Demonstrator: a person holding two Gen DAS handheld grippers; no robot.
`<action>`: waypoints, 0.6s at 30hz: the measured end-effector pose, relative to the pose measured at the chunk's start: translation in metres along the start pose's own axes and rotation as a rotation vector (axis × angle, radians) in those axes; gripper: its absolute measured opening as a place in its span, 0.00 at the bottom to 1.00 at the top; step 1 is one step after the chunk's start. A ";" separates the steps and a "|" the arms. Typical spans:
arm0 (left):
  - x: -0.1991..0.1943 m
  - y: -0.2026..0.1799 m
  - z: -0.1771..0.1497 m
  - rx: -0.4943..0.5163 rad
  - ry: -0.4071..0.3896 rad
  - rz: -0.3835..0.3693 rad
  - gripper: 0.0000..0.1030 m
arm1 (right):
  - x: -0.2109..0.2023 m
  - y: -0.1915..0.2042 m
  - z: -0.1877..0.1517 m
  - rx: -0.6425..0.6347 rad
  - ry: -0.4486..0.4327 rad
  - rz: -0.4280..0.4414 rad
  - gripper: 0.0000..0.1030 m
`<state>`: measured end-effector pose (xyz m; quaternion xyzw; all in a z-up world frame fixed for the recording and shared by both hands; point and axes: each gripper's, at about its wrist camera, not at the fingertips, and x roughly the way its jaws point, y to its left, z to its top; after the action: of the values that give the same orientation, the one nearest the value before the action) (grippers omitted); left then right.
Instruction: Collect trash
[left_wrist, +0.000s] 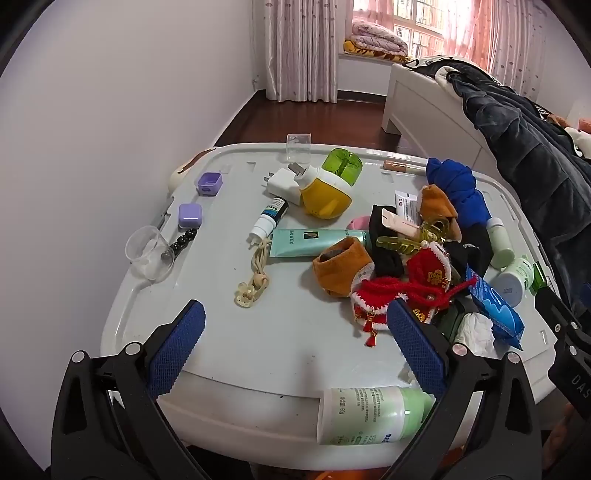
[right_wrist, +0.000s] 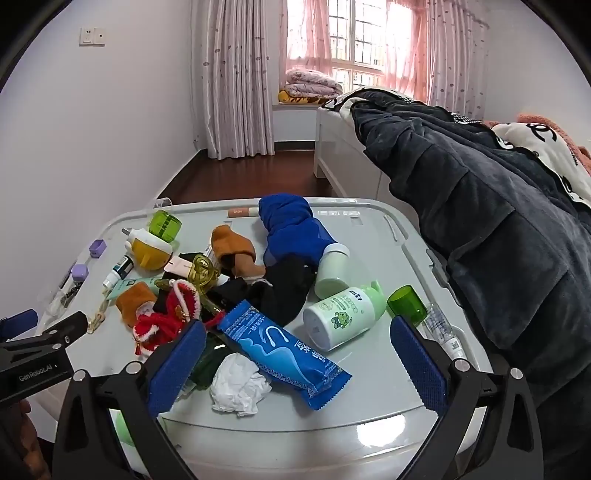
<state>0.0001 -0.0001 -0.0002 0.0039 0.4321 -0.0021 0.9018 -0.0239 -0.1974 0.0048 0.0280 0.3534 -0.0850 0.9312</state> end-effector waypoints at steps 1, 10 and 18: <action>0.000 0.000 -0.001 -0.002 -0.006 0.001 0.93 | 0.000 0.000 0.000 0.000 -0.001 0.000 0.96; -0.005 0.003 -0.004 0.000 0.001 0.002 0.93 | 0.001 0.001 -0.001 -0.004 0.008 0.005 0.96; 0.000 -0.002 -0.002 0.001 0.002 -0.001 0.93 | 0.001 0.004 -0.002 -0.013 0.011 0.009 0.96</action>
<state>-0.0018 -0.0021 -0.0015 0.0041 0.4331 -0.0027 0.9013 -0.0234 -0.1934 0.0024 0.0240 0.3588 -0.0786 0.9298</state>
